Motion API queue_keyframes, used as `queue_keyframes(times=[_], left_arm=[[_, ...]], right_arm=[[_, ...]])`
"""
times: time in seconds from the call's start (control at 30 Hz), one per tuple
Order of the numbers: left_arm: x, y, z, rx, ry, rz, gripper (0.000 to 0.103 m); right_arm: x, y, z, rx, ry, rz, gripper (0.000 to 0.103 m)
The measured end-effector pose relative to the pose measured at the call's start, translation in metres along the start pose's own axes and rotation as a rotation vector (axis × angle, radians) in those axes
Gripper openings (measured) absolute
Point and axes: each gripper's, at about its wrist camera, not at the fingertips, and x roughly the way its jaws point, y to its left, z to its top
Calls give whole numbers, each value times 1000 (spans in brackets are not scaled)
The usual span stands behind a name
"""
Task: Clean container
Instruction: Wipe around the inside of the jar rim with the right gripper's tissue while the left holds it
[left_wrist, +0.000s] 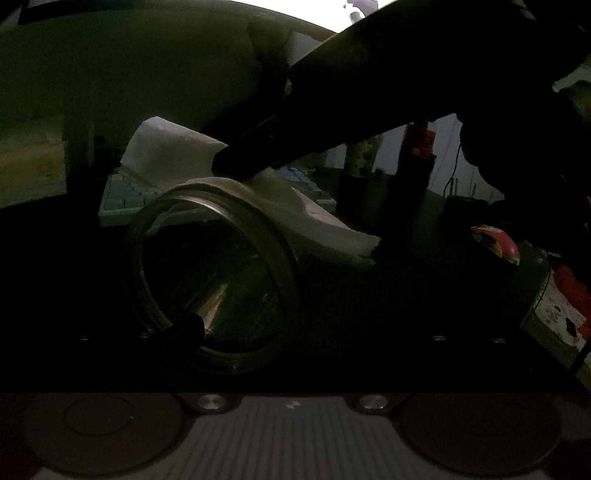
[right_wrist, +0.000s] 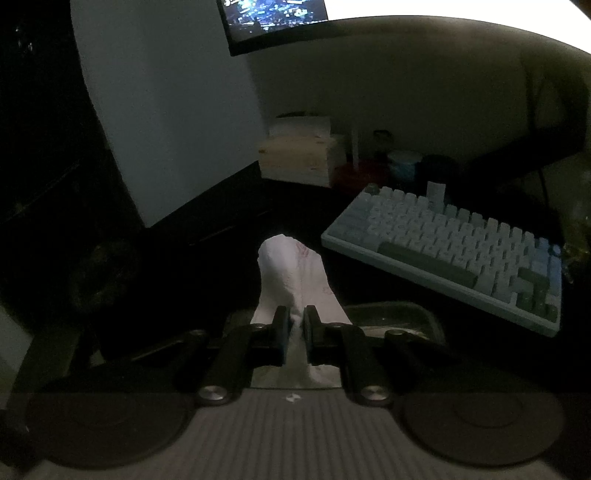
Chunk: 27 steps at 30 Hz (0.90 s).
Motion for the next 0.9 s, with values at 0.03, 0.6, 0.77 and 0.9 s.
queue_keyframes(times=[0.03,0.6,0.77,0.9], left_arm=[[0,2,0,0,0,1,103],[-4,1,3,7,1,5,103],[-3,2,5,10,2,9,103],[0,7,9,9,3,9,103]], right_arm=[[0,-1,0,2,0,0,12],[3,-25,2,56,-7,-63,12],[2,-11,1,11,-5,-37,12],[3,-13,2,13,-3,-30,12]])
